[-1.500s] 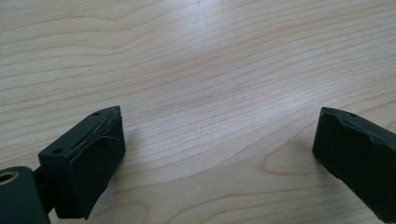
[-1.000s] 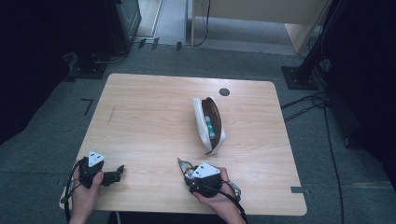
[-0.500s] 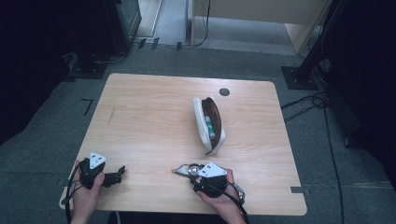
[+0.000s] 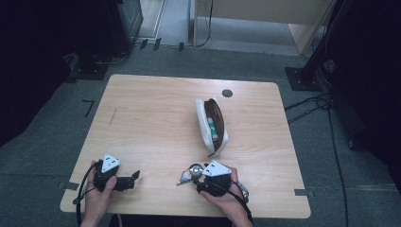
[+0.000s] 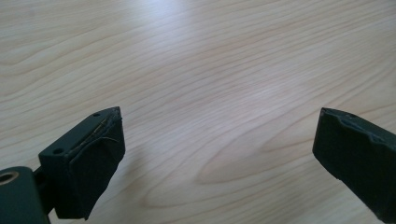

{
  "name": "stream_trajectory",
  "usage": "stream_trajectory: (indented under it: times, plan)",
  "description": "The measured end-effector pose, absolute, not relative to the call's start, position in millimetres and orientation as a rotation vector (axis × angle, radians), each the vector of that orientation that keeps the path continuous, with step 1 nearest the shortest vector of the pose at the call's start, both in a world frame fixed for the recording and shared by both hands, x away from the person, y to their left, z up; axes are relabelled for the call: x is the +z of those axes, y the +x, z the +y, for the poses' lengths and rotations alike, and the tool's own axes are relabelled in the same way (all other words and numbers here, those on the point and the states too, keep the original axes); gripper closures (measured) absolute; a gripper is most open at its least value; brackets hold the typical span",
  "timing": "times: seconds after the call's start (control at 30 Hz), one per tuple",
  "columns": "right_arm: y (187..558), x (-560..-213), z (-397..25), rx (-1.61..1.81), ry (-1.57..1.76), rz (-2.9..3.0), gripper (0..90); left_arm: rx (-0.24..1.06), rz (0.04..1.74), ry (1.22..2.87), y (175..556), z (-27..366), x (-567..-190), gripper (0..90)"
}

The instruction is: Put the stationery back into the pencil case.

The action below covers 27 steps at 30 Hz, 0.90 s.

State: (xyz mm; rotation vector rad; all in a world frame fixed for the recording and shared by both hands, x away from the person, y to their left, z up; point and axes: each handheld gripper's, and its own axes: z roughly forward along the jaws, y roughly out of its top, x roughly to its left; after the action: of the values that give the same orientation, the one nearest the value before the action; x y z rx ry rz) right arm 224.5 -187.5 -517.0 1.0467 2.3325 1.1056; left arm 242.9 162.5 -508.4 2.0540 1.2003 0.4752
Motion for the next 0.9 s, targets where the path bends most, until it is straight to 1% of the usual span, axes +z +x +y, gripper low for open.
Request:
stream_trajectory:
  times: [0.13, 0.33, 0.43, 0.6, 0.73, 0.9]
  plan:
    - [225.0, -519.1, -183.6, 1.09, 1.047, 2.343, 30.3, 0.454, 1.158, 2.072, 243.8, 151.6, -505.8, 2.7]
    - [225.3, -522.2, -172.4, 1.072, 1.028, 2.356, 24.4, 0.424, 1.097, 2.107, 254.2, 133.7, -498.8, 2.7]
    - [225.3, -522.1, -171.5, 1.073, 1.039, 2.358, 24.4, 0.41, 1.057, 2.104, 257.2, 124.7, -496.3, 2.7]
    - [225.0, -522.9, -175.6, 1.099, 1.032, 2.383, 30.9, 0.352, 0.998, 2.099, 257.7, 111.1, -501.3, 2.7]
    - [224.0, -522.5, -178.6, 1.114, 1.028, 2.386, 41.4, 0.312, 0.922, 2.122, 254.9, 101.0, -504.2, 2.8]
    - [222.0, -522.0, -179.8, 1.123, 1.026, 2.394, 41.6, 0.245, 0.852, 2.123, 251.7, 92.2, -512.2, 2.8]
